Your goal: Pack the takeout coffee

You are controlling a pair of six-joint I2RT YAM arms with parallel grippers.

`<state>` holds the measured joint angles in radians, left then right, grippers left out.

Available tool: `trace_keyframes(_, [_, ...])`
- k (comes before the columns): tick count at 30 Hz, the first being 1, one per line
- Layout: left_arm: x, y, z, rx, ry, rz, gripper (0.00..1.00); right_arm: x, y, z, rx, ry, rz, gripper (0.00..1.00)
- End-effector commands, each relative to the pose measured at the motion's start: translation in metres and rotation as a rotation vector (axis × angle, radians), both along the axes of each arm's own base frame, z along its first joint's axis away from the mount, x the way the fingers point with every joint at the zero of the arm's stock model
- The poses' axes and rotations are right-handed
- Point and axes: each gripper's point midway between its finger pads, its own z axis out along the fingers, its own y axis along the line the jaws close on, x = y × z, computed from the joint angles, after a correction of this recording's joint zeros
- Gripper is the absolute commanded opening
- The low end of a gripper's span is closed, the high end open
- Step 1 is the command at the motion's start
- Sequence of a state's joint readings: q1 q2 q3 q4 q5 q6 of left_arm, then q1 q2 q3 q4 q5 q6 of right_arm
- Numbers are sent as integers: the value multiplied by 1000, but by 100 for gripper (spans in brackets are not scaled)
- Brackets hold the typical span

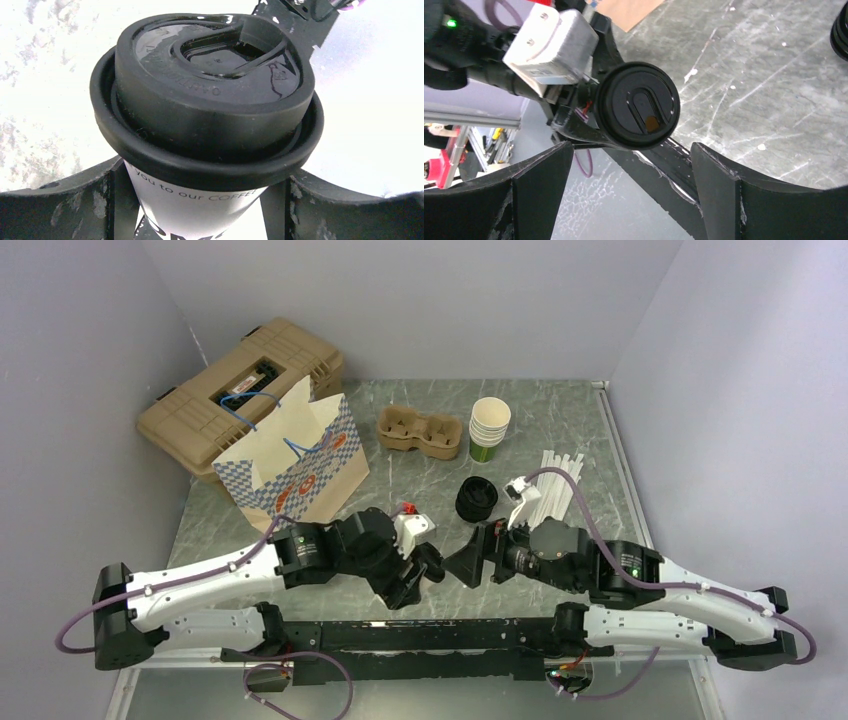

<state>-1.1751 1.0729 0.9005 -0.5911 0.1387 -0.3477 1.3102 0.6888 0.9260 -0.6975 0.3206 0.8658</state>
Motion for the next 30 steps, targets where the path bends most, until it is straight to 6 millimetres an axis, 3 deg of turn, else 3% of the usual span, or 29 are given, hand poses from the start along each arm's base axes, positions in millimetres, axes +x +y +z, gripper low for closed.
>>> trace_keyframes(1, [-13, -9, 38, -110, -10, -95, 58, -5, 6, 35, 46, -43, 61, 94])
trace_keyframes(14, [-42, -1, 81, -249, 9, -226, 59, -18, 35, 49, 67, -32, 184, 96])
trace_keyframes(20, [-47, 3, 87, -275, 11, -241, 59, -29, 50, 59, 138, -33, 264, 96])
trace_keyframes(30, [-51, 6, 92, -302, 14, -249, 59, -33, 64, 58, 131, -15, 306, 93])
